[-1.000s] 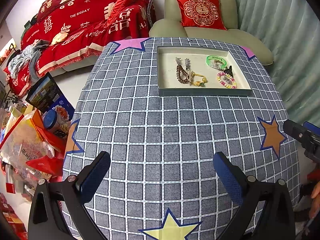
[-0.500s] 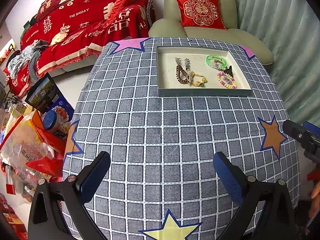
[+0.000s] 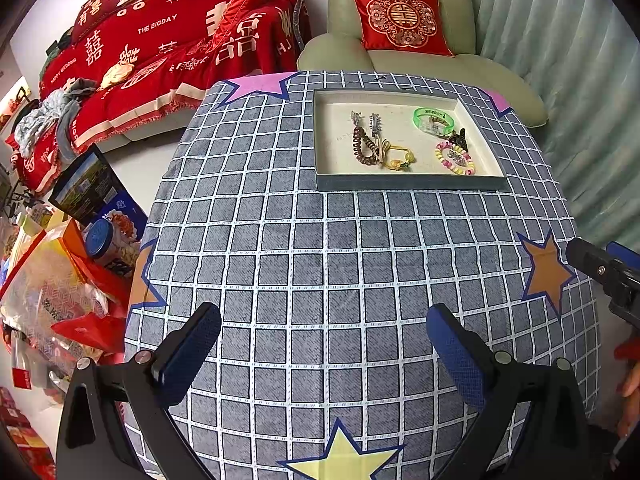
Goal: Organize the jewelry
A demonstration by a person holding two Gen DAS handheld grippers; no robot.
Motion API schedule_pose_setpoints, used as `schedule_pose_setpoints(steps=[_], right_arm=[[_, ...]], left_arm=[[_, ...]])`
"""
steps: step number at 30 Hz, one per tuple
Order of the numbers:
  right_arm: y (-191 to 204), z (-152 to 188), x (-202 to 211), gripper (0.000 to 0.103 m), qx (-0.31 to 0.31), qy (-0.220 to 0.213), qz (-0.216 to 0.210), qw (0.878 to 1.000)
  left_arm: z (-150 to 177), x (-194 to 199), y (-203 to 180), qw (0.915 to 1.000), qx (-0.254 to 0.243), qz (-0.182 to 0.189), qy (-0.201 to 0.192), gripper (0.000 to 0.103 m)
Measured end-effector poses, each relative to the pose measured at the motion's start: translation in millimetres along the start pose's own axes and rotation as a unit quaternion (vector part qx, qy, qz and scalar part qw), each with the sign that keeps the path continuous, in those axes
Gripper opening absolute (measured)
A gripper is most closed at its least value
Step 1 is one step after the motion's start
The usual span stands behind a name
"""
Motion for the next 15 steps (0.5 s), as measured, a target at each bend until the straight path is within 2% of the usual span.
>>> schedule_pose_setpoints(steps=[15], right_arm=[[1.2, 0.3, -3.9, 0.091, 0.001, 0.003, 0.000, 1.000]], left_arm=[[-1.1, -1.1, -1.6, 1.0000, -0.001, 0.009, 0.000, 0.103]])
Point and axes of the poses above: each gripper's, at about its wrist camera, not at the fingertips, and x roughly against the way its jaws point, y to its left, z to its underside, the point moved 1 cm from there along -x, roughly the way its jaws point, and after that the axes turned 3 degrees about -z, right-handed, at the moved point
